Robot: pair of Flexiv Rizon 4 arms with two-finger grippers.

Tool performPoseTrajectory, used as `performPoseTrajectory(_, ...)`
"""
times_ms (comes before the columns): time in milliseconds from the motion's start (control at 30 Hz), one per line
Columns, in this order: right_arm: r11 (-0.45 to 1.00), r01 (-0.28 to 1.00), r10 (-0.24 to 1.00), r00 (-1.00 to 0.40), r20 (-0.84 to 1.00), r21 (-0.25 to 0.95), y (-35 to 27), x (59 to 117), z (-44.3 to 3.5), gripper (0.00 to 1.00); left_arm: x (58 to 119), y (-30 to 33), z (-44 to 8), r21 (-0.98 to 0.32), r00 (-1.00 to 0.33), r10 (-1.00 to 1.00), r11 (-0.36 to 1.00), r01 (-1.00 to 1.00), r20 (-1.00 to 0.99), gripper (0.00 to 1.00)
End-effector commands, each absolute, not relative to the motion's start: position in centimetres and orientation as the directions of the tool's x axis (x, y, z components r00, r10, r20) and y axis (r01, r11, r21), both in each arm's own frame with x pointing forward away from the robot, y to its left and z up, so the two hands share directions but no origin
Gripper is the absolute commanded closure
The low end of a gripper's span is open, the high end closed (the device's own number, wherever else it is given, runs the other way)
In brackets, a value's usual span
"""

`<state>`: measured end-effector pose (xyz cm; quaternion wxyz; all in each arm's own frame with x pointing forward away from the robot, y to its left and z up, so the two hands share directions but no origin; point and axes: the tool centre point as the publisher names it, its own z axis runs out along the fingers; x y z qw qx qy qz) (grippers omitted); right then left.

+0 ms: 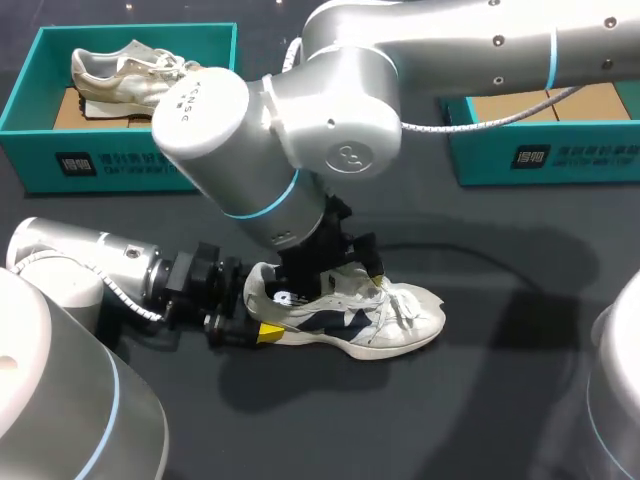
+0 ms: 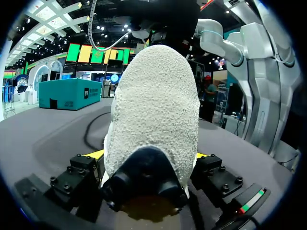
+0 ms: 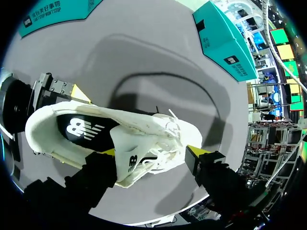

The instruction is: Take the shoe out of the shoebox, open the shoe tongue, remove and reinsert the insole, then place the shoe into the shoebox

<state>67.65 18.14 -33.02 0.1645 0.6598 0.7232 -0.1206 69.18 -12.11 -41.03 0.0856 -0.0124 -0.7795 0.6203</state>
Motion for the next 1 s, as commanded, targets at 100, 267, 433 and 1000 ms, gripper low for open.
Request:
performPoseTrajectory(100, -0.612, 0.733, 0.712, 0.674, -0.196, 0.297, 17.3, 67.0, -32.6, 0.52, 69.3, -12.2, -41.3, -0.969, -0.985, 0.124, 0.232, -0.087, 0.118, 1.0)
performPoseTrajectory(267, -0.639, 0.719, 0.7, 0.691, -0.181, 0.274, 17.6, 66.8, -32.3, 0.56, 69.3, -12.2, -41.3, -0.969, -0.985, 0.124, 0.232, -0.087, 0.118, 1.0)
performPoseTrajectory(433, -0.652, 0.72, 0.704, 0.691, -0.162, 0.237, 17.8, 66.8, -32.3, 0.7, 69.3, -12.2, -41.3, -0.969, -0.985, 0.124, 0.232, -0.087, 0.118, 1.0)
performPoseTrajectory(1000, -0.546, 0.837, 0.837, 0.546, -0.038, -0.014, 14.3, 67.3, -31.7, 1.0, 69.3, -12.2, -41.3, -0.969, -0.985, 0.124, 0.232, -0.087, 0.118, 1.0)
